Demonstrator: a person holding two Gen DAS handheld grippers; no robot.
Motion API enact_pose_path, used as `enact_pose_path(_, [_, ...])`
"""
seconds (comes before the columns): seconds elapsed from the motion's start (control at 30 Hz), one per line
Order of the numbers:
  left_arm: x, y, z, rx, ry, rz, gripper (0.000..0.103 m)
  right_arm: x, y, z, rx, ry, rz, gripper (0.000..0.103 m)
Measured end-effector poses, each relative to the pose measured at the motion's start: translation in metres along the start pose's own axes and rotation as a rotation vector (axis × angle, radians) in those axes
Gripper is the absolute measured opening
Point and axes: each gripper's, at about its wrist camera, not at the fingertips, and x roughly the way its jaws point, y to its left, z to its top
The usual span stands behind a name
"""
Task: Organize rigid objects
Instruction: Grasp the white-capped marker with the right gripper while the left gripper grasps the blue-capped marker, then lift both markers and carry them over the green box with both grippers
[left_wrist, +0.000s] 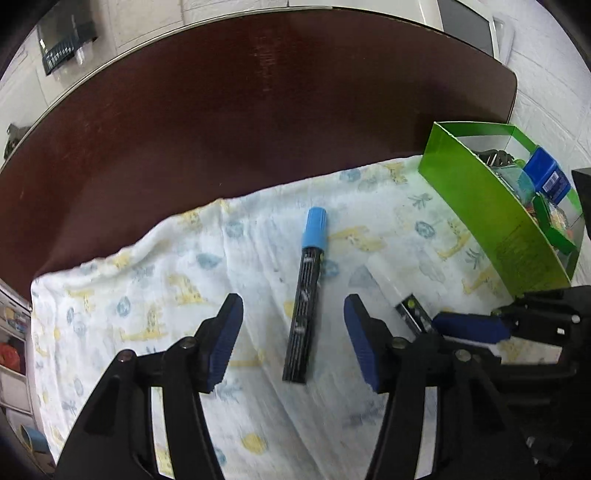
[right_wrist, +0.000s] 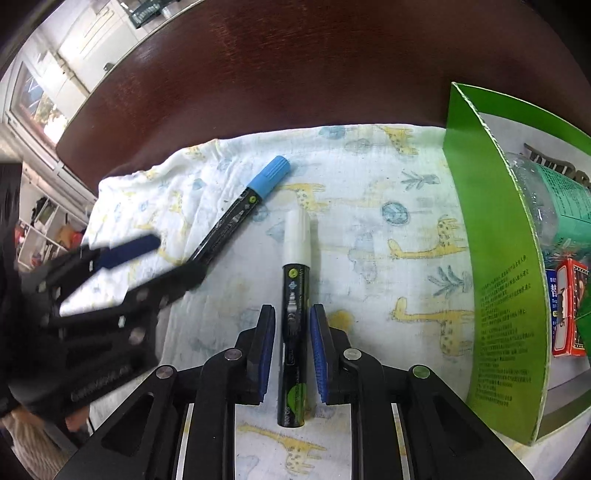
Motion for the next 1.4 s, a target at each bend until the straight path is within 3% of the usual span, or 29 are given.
enact_pose_path(0.03, [0.009, -0.002, 0.003, 0.013, 0.027, -0.014, 0.049, 0.008, 0.005, 0.003, -0.012, 0.001, -0.011, 0.02])
enact_pose_path(0.07, [0.013, 0.001, 0.001, 0.014, 0.063, -0.042, 0.022, 0.013, 0.007, 0.004, -0.025, 0.004, -0.037, 0.02])
enact_pose_path(0.1, [0.024, 0.0, -0.001, 0.011, 0.112, -0.068, 0.015, 0.015, 0.009, 0.005, -0.029, -0.018, -0.05, 0.02])
enact_pose_path(0.23, [0.02, -0.002, -0.004, 0.001, 0.087, -0.111, 0.014, 0.017, 0.01, 0.009, -0.02, -0.011, -0.072, 0.018])
enact_pose_path(0.3, [0.008, -0.004, -0.005, 0.006, 0.052, -0.091, 0.014, 0.008, 0.008, 0.009, -0.011, -0.035, -0.053, 0.018])
enact_pose_path(0.73, [-0.092, -0.02, 0.008, -0.011, -0.14, -0.076, 0.014, -0.082, -0.013, 0.015, 0.06, -0.252, 0.01, 0.018])
enact_pose_path(1.0, [-0.105, -0.081, 0.028, 0.073, -0.178, -0.147, 0.014, -0.146, -0.088, 0.011, 0.206, -0.412, -0.082, 0.018])
enact_pose_path(1.17, [-0.1, -0.134, 0.043, 0.127, -0.168, -0.214, 0.015, -0.155, -0.152, -0.006, 0.354, -0.428, -0.137, 0.018])
enact_pose_path(1.4, [-0.085, -0.187, 0.055, 0.194, -0.139, -0.242, 0.014, -0.153, -0.191, -0.022, 0.448, -0.417, -0.147, 0.018])
